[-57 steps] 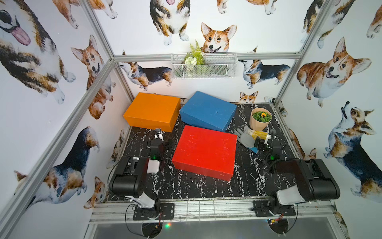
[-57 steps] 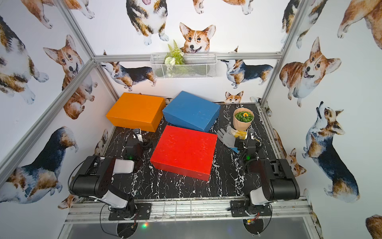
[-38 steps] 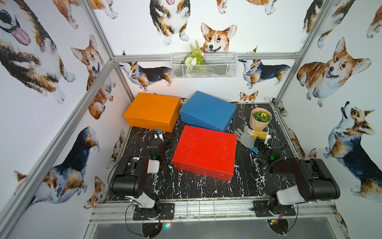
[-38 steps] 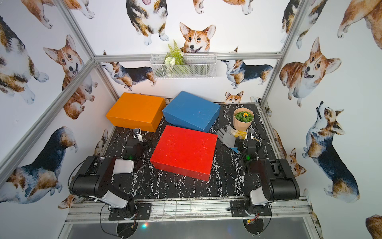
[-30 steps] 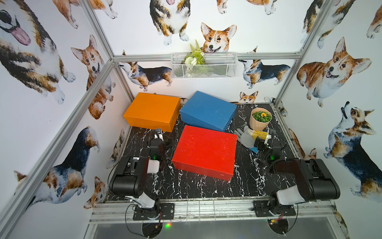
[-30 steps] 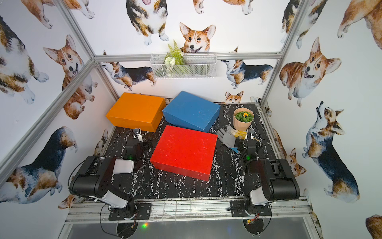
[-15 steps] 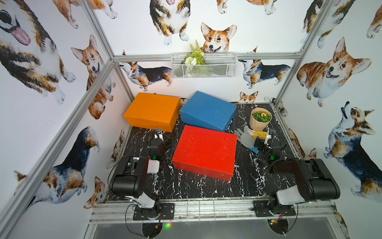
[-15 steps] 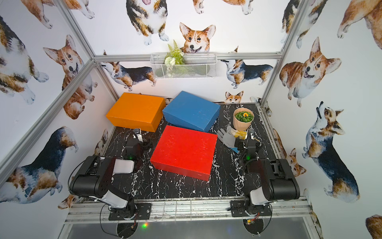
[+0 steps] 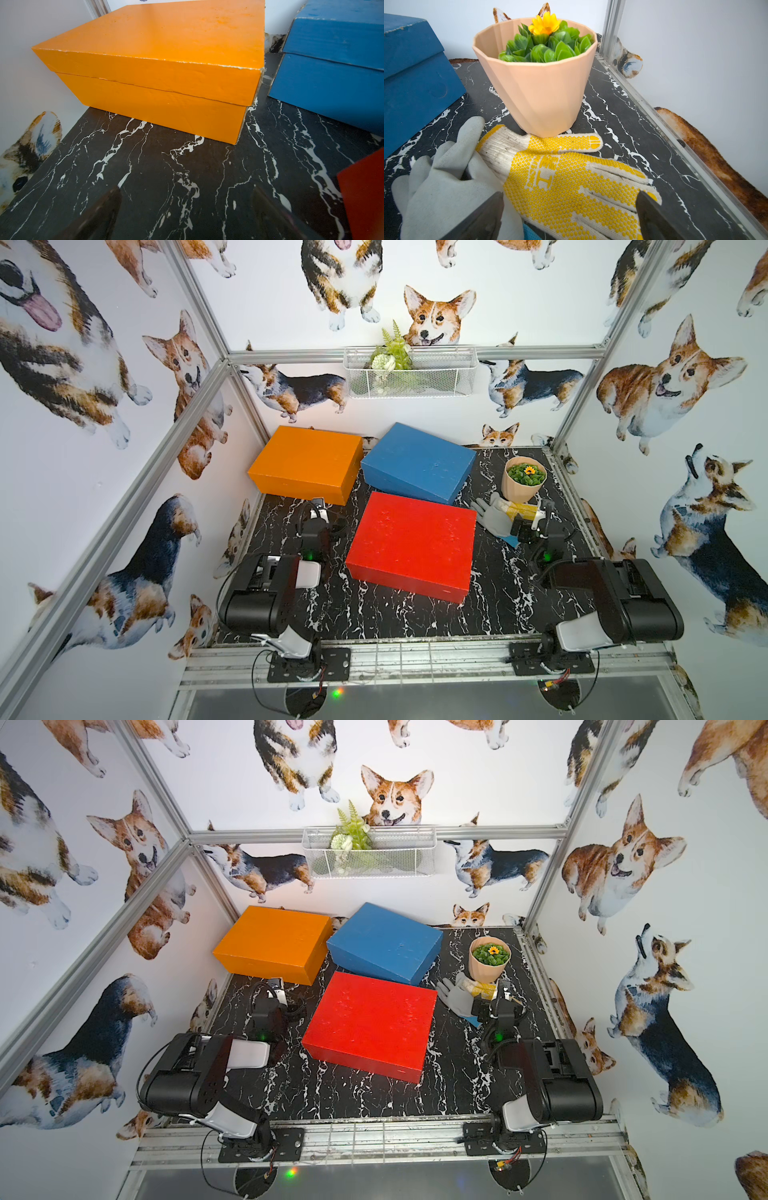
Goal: Stack the shoeboxes
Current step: Adjust the shoebox at the center of the board.
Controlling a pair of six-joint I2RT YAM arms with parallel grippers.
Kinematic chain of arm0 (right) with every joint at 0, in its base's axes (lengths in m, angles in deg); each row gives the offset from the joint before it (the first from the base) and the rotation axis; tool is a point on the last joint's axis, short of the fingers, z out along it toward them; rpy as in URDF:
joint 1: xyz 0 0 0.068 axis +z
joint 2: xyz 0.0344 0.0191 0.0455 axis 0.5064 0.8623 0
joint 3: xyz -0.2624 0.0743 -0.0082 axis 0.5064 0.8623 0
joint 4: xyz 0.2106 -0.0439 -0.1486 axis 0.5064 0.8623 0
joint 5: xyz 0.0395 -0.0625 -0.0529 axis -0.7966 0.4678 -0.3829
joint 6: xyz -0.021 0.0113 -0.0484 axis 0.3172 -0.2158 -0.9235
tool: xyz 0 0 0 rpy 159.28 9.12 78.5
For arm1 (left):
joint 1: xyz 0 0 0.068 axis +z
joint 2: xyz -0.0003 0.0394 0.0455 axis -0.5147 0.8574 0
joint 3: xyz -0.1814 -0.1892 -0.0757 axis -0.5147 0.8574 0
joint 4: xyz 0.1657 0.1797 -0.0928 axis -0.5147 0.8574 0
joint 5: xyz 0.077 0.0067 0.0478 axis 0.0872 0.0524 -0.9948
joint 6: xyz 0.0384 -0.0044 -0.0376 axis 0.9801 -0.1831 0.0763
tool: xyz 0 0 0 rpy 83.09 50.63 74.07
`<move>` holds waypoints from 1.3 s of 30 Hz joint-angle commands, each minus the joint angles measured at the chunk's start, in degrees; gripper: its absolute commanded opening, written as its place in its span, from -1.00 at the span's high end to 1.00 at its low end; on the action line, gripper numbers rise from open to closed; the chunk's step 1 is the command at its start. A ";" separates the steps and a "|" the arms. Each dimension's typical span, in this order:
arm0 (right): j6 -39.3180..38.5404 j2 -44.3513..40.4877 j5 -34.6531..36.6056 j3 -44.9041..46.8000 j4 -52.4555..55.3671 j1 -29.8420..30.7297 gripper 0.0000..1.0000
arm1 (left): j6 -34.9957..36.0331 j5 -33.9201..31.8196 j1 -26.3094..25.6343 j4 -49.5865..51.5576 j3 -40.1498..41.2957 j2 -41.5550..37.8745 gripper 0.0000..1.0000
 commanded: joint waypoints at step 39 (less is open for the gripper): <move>0.26 0.29 -0.80 0.03 -2.23 -0.28 -1.00 | 0.70 -0.30 -1.87 13.47 -0.92 -14.28 -1.00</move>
